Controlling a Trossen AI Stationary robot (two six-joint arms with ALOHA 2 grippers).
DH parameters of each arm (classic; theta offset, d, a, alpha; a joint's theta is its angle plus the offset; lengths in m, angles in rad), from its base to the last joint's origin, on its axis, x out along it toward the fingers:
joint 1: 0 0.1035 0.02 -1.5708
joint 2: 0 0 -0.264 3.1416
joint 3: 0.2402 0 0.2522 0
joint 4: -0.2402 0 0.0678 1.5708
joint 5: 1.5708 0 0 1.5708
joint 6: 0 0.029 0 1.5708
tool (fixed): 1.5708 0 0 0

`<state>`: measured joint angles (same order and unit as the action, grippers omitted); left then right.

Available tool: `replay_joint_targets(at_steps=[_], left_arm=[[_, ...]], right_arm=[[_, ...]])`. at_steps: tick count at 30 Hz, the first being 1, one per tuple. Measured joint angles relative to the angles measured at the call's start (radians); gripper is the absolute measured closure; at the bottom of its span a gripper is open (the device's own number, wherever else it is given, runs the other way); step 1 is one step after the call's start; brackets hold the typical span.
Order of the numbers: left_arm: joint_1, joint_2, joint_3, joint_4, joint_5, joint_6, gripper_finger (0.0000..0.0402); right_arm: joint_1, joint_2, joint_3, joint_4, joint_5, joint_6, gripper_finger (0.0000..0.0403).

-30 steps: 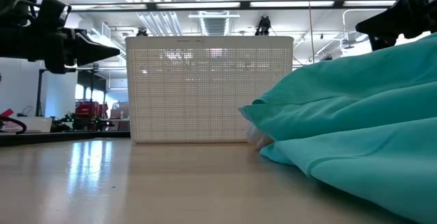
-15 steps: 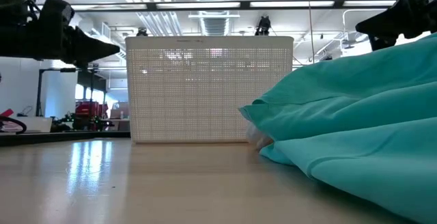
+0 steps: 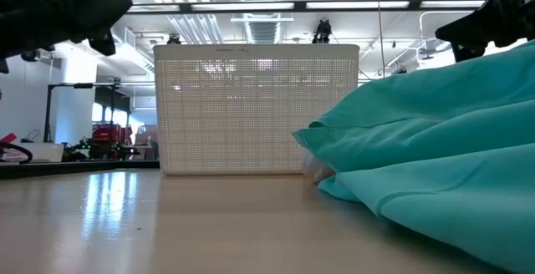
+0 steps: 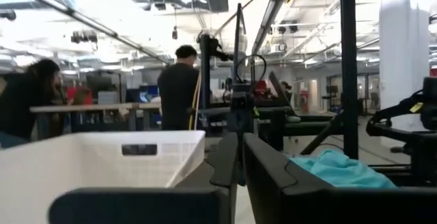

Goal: Sort clothes
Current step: Put the white shirt into the white laundry bin

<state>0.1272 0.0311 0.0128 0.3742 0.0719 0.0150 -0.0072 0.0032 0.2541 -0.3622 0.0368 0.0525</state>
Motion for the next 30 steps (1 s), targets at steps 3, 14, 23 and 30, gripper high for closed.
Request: replay_joint_targets(at_steps=[3,14,23,30], left_arm=[[0.0,0.0,0.0,0.003,-0.007,0.008,0.0363],[0.0,0.003,0.0,0.123,-0.008,-0.072,0.0309],[0.001,0.121,0.0,0.267,-0.038,-0.156,0.0299],[0.0,0.295,0.0,0.518,-0.06,-0.159,0.0268]], right_arm=[[0.0,0.0,0.0,0.0,0.0,0.0,0.0403],[0.0,0.0,0.0,0.0,0.0,0.0,0.0403],[0.0,0.0,0.0,0.0,0.0,0.0,0.0403],[0.0,0.0,0.0,0.0,0.0,0.0,0.0403]])
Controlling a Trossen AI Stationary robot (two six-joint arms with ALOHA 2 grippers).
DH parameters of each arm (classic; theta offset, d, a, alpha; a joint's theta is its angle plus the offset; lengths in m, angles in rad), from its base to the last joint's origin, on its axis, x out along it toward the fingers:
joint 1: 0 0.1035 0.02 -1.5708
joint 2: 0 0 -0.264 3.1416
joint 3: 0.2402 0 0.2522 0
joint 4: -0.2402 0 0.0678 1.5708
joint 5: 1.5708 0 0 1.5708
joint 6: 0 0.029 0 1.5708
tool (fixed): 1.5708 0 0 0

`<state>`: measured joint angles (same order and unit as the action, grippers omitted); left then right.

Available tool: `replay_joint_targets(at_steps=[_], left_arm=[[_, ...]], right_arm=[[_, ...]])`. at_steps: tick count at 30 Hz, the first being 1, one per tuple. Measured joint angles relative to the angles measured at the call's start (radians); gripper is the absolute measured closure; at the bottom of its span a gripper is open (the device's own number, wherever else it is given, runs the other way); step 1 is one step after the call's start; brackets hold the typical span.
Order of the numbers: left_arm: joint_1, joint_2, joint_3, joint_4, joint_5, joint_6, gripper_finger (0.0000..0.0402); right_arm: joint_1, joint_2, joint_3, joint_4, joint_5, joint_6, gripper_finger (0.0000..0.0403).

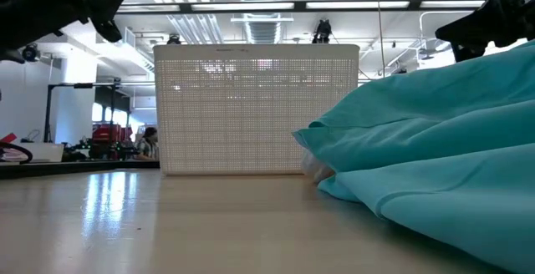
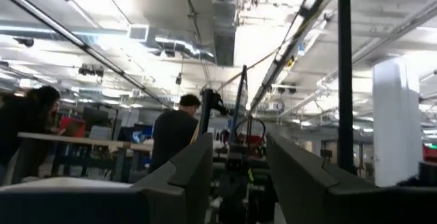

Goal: Sort clothes
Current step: Put the white shirt into the white laundry bin

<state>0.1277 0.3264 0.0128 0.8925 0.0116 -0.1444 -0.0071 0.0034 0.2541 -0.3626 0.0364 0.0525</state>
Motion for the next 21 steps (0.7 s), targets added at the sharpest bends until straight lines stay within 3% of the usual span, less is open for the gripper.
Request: replay_joint_targets(at_steps=[7,13,17,21], left_arm=[[0.0,0.156,0.0,0.174,-0.151,0.005,0.0236],[0.0,0.27,0.065,0.191,-0.157,0.001,0.0217],[0.0,0.378,0.207,0.048,-0.104,0.003,0.0222],[0.0,0.524,0.434,-0.24,-0.08,0.033,0.0244]], right_arm=[[0.0,0.0,0.0,0.0,0.0,0.0,0.0403],[0.0,0.0,0.0,0.0,0.0,0.0,0.0403],[0.0,0.0,0.0,0.0,0.0,0.0,0.0403],[0.0,0.0,0.0,0.0,0.0,0.0,0.0403]])
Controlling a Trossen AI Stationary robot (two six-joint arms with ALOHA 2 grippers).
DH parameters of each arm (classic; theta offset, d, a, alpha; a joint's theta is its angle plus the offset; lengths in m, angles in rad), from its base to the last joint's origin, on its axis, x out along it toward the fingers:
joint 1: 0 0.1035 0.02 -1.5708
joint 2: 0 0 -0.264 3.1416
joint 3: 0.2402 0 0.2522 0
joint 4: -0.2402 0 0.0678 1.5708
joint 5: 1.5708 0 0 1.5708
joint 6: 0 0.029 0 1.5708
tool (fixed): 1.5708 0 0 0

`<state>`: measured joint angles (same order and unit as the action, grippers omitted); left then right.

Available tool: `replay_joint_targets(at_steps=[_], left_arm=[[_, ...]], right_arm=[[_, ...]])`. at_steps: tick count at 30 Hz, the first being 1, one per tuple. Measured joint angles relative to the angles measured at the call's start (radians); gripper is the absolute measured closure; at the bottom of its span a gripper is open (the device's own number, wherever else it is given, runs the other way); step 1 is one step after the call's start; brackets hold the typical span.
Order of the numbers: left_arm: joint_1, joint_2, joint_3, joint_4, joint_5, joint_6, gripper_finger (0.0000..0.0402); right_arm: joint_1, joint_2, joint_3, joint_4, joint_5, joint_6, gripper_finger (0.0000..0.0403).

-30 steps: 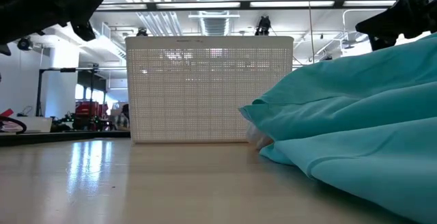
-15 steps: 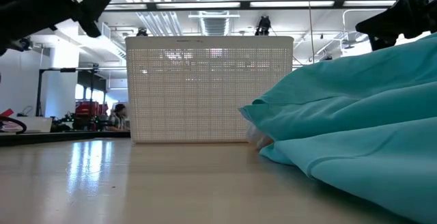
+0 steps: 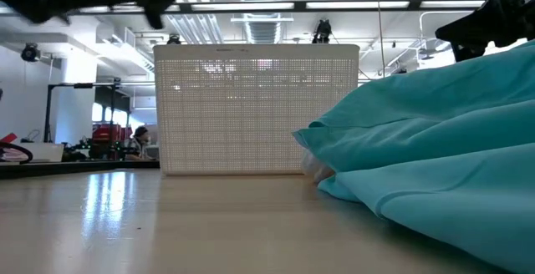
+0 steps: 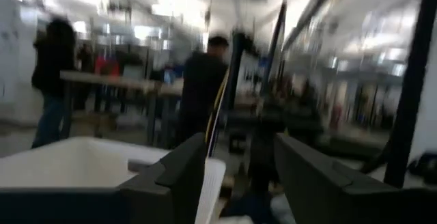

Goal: Sort clothes
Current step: Put the white shirt into the white laundry bin

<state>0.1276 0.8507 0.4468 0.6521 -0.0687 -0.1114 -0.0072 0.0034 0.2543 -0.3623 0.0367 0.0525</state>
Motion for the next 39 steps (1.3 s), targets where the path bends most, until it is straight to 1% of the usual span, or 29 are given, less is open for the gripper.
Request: replay_joint_targets(at_steps=[5,10,14,15,18,21,25,27,30,34,39], left_arm=[[0.0,0.231,0.318,-0.391,0.0,0.052,0.0288],[-0.01,0.483,0.609,-0.692,0.014,0.123,0.0343],[-0.038,0.659,0.803,-0.851,0.034,0.217,0.0391],[-0.048,0.698,0.846,-0.874,0.034,0.243,0.0396],[-0.078,0.793,0.951,-0.927,0.034,0.309,0.0394],[-0.104,0.871,1.033,-0.968,0.035,0.358,0.0399],[-0.125,0.958,1.124,-1.035,0.037,0.364,0.04],[-0.131,0.997,1.158,-1.069,0.037,0.364,0.0401],[-0.136,1.047,1.18,-1.071,0.037,0.36,0.0398],[-0.143,1.099,1.191,-1.048,0.023,0.367,0.0382],[-0.152,1.152,1.22,-1.034,0.011,0.373,0.0345]], right_arm=[[0.0,0.0,0.0,0.0,0.0,0.0,0.0403],[0.0,0.0,0.0,0.0,0.0,0.0,0.0403],[0.0,0.0,0.0,0.0,0.0,0.0,0.0403],[0.0,0.0,0.0,0.0,0.0,0.0,0.0403],[0.0,0.0,0.0,0.0,0.0,0.0,0.0403],[0.0,0.0,0.0,0.0,0.0,0.0,0.0403],[0.0,0.0,0.0,-0.001,0.0,0.0,0.0403],[0.0,0.0,0.0,0.0,0.0,0.0,0.0403],[0.0,0.0,0.0,0.0,0.0,0.0,0.0403],[0.0,0.0,0.0,0.0,0.0,0.0,0.0403],[0.0,0.0,0.0,0.0,0.0,0.0,0.0403]])
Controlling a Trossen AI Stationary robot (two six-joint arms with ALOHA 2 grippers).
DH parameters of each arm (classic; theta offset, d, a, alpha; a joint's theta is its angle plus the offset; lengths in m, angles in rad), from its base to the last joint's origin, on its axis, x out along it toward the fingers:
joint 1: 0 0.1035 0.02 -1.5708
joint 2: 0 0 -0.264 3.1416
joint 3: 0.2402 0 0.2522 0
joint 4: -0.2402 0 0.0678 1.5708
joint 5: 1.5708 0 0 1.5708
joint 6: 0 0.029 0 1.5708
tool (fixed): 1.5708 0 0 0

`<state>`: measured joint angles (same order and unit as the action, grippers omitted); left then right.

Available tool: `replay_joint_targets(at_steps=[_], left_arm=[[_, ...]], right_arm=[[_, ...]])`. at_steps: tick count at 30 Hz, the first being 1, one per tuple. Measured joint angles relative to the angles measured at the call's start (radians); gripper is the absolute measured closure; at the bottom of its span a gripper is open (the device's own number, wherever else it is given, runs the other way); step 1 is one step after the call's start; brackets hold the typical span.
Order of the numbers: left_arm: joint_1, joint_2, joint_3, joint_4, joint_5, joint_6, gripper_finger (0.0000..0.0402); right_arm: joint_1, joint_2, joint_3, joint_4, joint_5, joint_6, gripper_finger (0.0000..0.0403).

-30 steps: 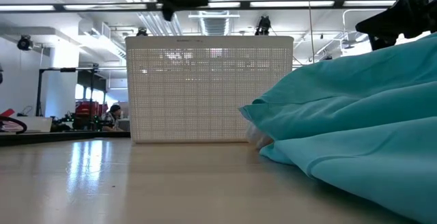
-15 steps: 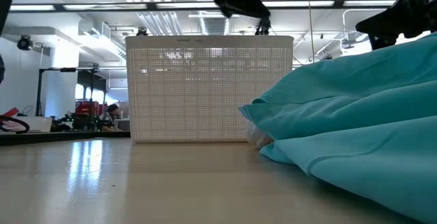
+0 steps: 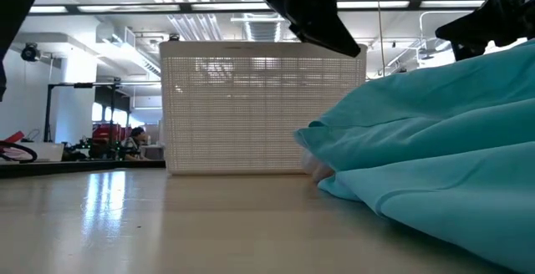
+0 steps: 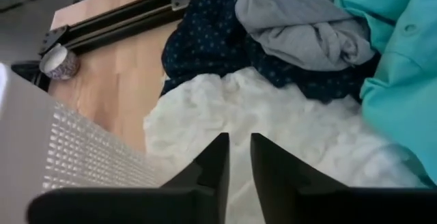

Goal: Sort clothes
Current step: Put the white shirt into the white laundry bin

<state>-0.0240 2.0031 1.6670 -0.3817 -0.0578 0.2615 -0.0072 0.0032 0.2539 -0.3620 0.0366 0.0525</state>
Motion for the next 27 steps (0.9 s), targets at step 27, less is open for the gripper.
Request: replay_joint_targets(at_steps=[27], left_arm=[[-0.098,-0.029,0.152,-0.193,0.194,-0.068,0.0357]], right_arm=[[0.0,0.0,0.0,-0.001,0.0,0.0,0.0403]])
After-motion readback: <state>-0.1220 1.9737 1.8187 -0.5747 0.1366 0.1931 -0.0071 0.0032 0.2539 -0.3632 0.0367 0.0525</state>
